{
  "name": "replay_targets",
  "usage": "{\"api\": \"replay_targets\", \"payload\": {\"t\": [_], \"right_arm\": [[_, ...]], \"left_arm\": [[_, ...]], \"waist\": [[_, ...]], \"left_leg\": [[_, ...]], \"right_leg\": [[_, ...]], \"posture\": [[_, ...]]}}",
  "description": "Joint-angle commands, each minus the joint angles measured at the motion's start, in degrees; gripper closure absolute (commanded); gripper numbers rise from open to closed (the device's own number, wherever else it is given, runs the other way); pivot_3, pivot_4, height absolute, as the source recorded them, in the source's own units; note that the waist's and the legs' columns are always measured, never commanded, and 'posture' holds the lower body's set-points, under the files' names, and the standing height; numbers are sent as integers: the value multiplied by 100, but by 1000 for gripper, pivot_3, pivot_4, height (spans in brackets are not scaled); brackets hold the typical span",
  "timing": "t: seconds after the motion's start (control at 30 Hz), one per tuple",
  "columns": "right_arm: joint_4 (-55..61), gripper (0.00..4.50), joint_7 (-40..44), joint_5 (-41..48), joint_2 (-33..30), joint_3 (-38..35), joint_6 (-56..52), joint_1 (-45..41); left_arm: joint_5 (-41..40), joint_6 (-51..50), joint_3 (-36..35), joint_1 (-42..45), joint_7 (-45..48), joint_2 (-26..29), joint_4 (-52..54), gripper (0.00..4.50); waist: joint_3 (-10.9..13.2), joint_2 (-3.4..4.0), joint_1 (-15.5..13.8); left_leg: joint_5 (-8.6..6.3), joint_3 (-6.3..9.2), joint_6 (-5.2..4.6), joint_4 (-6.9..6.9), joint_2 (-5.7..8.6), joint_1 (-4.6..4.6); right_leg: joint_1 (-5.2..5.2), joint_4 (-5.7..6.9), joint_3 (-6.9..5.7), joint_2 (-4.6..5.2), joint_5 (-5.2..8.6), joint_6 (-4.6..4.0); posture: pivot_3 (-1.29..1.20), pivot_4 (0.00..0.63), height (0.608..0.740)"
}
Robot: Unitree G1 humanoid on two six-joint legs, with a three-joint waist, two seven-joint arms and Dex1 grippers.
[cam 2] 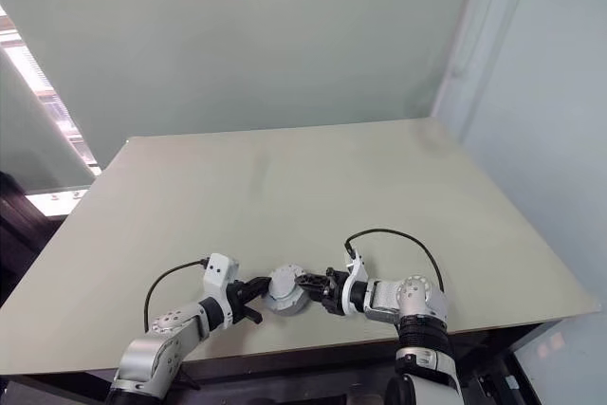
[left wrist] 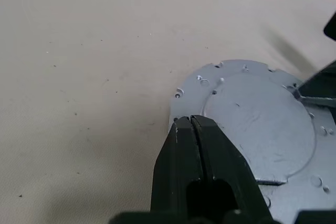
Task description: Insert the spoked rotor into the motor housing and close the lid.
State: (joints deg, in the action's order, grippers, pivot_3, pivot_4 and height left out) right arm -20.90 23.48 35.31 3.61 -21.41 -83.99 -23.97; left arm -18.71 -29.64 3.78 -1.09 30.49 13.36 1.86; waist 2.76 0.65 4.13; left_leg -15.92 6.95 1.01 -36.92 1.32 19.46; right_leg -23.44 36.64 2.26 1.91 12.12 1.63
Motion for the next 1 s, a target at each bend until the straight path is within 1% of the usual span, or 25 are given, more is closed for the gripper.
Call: {"api": "replay_targets", "payload": {"t": [0.03,0.1,0.13,0.47,0.63,0.7,0.77,0.9,1.0], "right_arm": [[32,2750,-9,101,210,266,-198,40],[65,3245,22,145,233,260,-209,54],[70,3293,29,167,248,238,-214,51],[147,3293,-4,109,249,344,-84,98],[146,3293,-5,90,246,367,-2,136],[146,3293,-9,90,246,370,15,145],[134,3293,-12,85,243,373,42,147],[116,3293,-17,77,242,382,88,156],[89,3293,-28,75,254,355,124,152]], "left_arm": [[19,-103,296,-41,112,-97,-70,4500],[25,-102,297,-50,113,-101,-63,4500],[28,-99,299,-50,114,-103,-65,4500],[41,-88,308,-39,114,-116,-75,4500],[-110,-87,121,-17,96,-202,-117,4500],[-277,-325,59,-20,231,-132,-15,4138],[-447,-540,-95,-34,300,-37,142,3662],[-754,-822,-520,-37,290,128,352,2317],[-964,-901,-975,-15,255,239,402,1294]], "waist": [[0,0,18],[0,2,21],[0,2,21],[0,2,19],[0,2,20],[0,2,23],[0,2,39],[1,0,83],[11,-9,140]], "left_leg": [[0,-1,0,0,-1,0],[0,0,0,0,-1,0],[0,-1,0,0,-1,0],[0,0,0,0,-1,1],[0,-1,1,0,-2,1],[0,0,1,-1,-3,0],[0,-1,1,-1,-5,0],[-1,0,1,2,-7,4],[0,1,1,4,-8,8]], "right_leg": [[0,0,0,0,0,0],[-1,0,0,0,0,0],[-2,1,0,0,0,0],[-2,0,-1,-1,0,0],[-2,0,-1,-1,0,-1],[-2,0,-1,-1,0,-1],[-3,1,-2,-3,1,-1],[-10,1,-3,-4,0,-1],[-15,1,-3,-4,0,0]], "posture": [[0,0,740],[0,0,740],[0,0,740],[0,0,740],[0,0,740],[0,0,740],[0,0,740],[0,0,740],[0,0,740]]}}
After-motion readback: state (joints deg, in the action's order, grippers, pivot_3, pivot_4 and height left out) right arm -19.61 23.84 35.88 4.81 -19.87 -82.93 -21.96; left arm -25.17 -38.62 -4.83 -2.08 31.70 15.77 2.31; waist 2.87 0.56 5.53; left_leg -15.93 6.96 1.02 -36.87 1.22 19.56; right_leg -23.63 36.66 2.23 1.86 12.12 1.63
